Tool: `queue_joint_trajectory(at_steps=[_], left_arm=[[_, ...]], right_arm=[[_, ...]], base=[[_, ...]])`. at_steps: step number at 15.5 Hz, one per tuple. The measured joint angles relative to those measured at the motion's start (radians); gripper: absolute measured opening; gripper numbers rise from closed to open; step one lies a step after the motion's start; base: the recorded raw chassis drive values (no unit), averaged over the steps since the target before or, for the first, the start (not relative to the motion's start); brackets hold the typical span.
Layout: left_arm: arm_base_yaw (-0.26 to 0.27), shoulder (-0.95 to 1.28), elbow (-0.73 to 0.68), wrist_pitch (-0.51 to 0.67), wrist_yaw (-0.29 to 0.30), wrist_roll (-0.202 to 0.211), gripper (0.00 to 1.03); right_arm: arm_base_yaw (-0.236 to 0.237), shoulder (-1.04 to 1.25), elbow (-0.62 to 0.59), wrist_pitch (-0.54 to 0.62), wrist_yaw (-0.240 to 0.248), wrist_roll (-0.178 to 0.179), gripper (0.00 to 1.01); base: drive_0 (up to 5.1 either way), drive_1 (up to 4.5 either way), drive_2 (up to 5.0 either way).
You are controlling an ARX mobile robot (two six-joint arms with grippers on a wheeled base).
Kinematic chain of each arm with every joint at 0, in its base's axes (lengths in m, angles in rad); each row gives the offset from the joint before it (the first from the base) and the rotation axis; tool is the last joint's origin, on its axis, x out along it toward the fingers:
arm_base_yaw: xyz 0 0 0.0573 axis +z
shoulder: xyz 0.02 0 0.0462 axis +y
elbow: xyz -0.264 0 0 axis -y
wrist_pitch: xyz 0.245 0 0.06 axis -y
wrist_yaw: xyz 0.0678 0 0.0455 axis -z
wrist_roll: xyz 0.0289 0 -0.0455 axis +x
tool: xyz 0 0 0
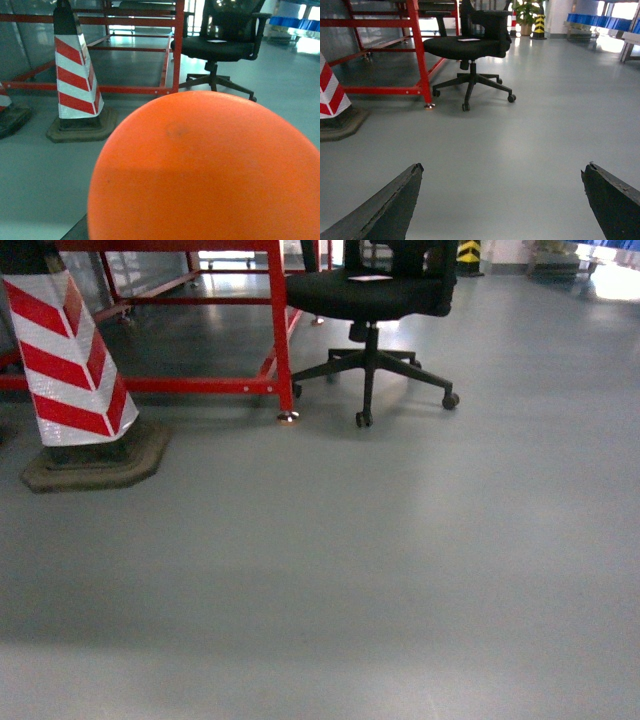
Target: Pick capacitor and pack into box
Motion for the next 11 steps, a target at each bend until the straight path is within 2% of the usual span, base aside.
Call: queue_joint_trajectory(at_steps=[11], left_arm=[[0.0, 0.0, 0.0, 0.002, 0.0, 0.0, 0.44]], right_arm=[[0.0, 0.0, 0.0, 0.0, 0.0, 0.0, 0.98]], base=[[-5.1, 2.37, 2.4]])
